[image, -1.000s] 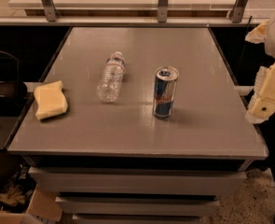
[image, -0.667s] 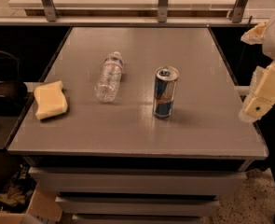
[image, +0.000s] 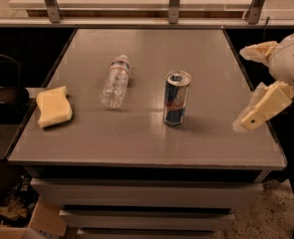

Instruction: Pick redbull can

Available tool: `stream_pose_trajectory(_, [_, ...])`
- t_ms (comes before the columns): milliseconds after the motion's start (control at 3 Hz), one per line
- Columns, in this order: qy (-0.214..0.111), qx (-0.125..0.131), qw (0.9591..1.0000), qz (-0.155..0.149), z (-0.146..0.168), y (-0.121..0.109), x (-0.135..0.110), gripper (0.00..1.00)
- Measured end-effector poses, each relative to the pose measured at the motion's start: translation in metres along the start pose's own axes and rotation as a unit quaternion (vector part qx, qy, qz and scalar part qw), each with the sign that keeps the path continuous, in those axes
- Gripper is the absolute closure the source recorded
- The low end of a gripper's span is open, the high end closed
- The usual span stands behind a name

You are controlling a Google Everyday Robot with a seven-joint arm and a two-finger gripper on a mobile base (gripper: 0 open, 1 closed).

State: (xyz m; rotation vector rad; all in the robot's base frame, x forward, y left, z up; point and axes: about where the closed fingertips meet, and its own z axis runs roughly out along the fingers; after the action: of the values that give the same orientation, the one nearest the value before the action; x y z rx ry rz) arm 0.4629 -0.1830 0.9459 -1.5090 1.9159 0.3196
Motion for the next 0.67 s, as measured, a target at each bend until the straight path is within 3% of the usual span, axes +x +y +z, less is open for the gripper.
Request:
stream_pose_trajectory(333, [-0.099,-0.017,0.9949,0.014,0.027,0.002,-0.002,0.00])
stream_pose_trajectory(667, [-0.193,-0.036,0.9801,0.026,0.051,0.004,-0.011,0.00])
